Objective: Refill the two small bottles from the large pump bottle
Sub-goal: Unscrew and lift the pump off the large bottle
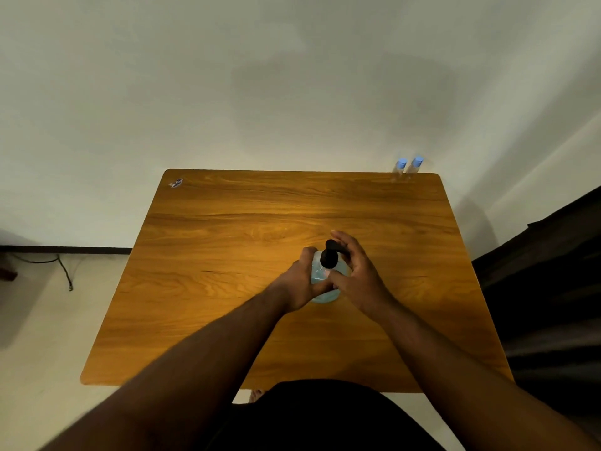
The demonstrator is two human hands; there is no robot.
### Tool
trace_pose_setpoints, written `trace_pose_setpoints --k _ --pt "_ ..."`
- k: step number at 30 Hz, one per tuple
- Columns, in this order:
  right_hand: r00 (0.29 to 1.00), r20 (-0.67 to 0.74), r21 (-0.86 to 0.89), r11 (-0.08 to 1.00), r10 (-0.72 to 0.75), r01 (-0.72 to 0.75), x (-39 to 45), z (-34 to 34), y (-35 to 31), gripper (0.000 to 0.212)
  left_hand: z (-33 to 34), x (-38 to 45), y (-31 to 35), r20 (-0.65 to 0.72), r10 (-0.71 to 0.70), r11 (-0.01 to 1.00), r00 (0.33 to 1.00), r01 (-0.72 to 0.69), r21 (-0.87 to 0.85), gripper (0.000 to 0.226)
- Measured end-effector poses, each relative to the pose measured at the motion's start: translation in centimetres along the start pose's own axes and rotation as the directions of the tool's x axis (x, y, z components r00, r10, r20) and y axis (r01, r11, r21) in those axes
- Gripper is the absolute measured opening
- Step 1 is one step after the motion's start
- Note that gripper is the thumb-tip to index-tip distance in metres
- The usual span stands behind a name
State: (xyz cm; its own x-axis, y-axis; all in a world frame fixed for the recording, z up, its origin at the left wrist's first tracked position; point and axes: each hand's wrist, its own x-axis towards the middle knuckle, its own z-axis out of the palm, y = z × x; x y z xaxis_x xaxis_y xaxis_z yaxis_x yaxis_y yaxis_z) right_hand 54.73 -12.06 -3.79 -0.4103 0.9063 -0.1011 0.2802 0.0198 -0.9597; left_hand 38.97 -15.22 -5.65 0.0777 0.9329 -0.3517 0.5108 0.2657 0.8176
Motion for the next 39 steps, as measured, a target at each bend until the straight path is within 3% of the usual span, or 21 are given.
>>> trace_pose_setpoints --k 3,5,10,15,29,35,39 --pt "0.994 -0.104 -0.082 0.996 -0.033 0.025 0.3 0.8 -0.5 0.077 0.0 0.0 -0.1 0.011 0.008 1.0 1.0 -0.009 0.002 0.075" --pt "0.988 -0.149 -0.083 0.996 -0.033 0.021 0.3 1.1 -0.6 0.068 -0.1 0.0 0.0 0.014 -0.004 1.0 1.0 0.004 -0.003 0.075" --pt "0.996 -0.085 0.043 0.999 -0.03 0.034 0.0 0.1 -0.7 0.071 0.1 0.1 0.0 0.004 0.001 1.0 1.0 -0.001 -0.01 0.077" --pt "0.989 -0.134 -0.157 0.986 -0.069 0.048 1.0 -0.2 -2.3 0.066 0.0 0.3 0.0 0.006 -0.001 1.0 1.0 0.001 -0.03 0.075" --pt "0.945 -0.121 -0.178 0.943 -0.304 0.281 0.2 -3.6 -10.5 0.049 0.2 0.3 0.0 -0.002 0.0 0.998 1.0 0.0 -0.069 0.077" --pt "0.947 -0.066 -0.19 0.936 -0.315 0.298 0.1 -4.2 -11.9 0.048 0.2 0.2 0.1 0.0 0.003 0.998 1.0 -0.003 -0.065 0.078" --pt "0.938 -0.11 -0.188 0.934 -0.327 0.304 0.3 -4.9 -12.8 0.049 0.1 0.1 0.1 0.002 0.002 0.997 1.0 -0.001 -0.076 0.078"
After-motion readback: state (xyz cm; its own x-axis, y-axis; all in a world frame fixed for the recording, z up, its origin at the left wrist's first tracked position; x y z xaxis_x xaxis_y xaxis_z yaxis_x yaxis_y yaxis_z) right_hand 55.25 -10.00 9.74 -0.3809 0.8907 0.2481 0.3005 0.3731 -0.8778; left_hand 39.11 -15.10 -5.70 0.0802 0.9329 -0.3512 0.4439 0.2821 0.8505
